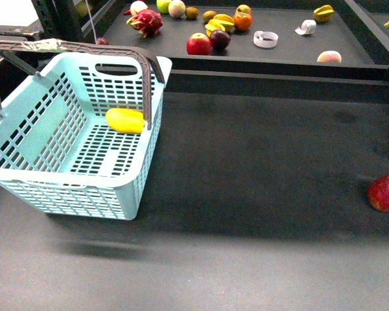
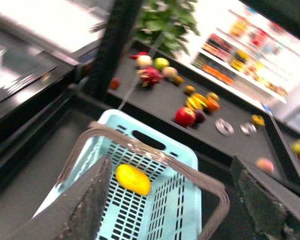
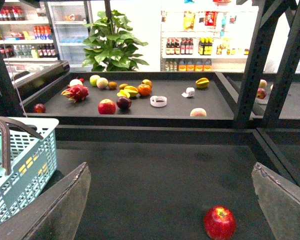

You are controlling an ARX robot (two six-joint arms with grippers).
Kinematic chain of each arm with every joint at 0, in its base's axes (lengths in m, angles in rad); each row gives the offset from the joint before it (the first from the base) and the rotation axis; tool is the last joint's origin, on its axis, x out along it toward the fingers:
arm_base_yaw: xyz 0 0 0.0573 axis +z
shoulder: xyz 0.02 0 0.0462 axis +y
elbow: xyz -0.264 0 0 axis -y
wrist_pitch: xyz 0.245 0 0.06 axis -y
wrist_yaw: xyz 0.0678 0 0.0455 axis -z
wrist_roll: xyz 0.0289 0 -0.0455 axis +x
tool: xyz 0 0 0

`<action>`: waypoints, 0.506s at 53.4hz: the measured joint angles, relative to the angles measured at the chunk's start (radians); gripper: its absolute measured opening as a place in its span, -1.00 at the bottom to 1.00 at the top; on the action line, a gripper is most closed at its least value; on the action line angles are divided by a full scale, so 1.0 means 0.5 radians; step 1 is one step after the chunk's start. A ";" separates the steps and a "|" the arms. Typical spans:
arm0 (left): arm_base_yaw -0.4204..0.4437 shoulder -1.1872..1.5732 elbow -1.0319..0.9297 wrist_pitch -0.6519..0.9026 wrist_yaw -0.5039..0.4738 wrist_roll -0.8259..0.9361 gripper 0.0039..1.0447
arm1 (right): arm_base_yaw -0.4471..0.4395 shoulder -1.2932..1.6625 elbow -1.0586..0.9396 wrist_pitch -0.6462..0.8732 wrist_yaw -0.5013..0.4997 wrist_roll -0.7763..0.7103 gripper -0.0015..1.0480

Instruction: Pick mango with right arm and hold basket with left

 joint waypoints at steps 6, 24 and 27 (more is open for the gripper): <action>-0.055 -0.163 -0.182 0.047 -0.038 0.317 -0.23 | 0.000 0.000 0.000 0.000 0.003 0.001 0.84; -0.184 -0.588 -0.552 -0.017 -0.175 0.450 -0.96 | 0.000 0.000 0.000 0.000 0.002 0.001 0.84; -0.205 -0.662 -0.596 -0.052 -0.188 0.455 -0.96 | 0.000 0.000 0.000 0.000 0.002 0.001 0.84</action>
